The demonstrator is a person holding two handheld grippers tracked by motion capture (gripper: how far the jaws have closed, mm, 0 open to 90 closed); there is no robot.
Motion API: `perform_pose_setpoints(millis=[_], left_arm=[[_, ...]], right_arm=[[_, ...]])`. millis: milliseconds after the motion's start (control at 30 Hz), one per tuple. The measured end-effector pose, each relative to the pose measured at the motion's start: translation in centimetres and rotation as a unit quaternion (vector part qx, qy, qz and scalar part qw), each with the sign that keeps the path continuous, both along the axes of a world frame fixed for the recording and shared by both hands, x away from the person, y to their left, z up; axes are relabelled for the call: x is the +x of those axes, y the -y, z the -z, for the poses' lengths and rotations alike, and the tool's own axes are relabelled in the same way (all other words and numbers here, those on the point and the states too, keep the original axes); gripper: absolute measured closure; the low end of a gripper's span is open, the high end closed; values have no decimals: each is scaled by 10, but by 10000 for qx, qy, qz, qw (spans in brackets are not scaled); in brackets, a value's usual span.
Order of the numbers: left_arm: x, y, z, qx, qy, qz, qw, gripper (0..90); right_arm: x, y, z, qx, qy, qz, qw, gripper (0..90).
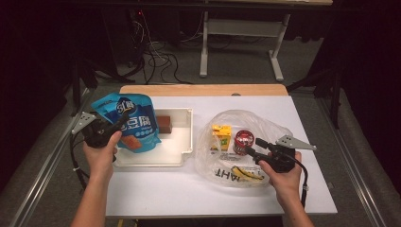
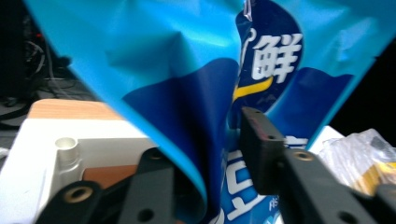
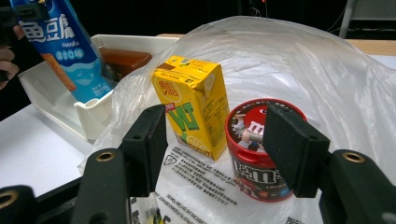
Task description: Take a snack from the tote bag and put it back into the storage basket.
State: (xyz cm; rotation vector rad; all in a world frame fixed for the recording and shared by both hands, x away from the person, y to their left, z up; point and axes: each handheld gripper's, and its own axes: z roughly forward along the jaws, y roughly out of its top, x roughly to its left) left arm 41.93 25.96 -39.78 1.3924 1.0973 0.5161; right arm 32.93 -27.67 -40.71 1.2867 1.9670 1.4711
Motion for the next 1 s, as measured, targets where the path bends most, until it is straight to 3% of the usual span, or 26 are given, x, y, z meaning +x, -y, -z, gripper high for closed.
perform_pose_setpoints(millis=[100,233,367,633,700,800,1000], left_arm=[[-3,-1,-1,52,-4,0,10000,541],[-6,-2,1,120,-203,-119,9997,460],[-13,-2,2,208,-235,-200,9993,359],[-37,6,-3,551,-263,-409,9973,279],[-43,8,-4,646,-297,-499,9962,224],[-49,12,-5,658,-347,-592,9955,146],[-60,21,-3,750,-398,-636,9944,92]], right_arm=[[0,-1,0,-34,2,-39,10000,404],[0,0,1,-31,-22,-6,10000,399],[1,2,1,-64,-15,36,10000,394],[3,5,3,-150,-52,117,9998,376],[3,5,4,-184,-54,132,9997,379],[4,6,5,-270,-61,161,9995,392],[6,4,4,-283,-63,184,9994,383]])
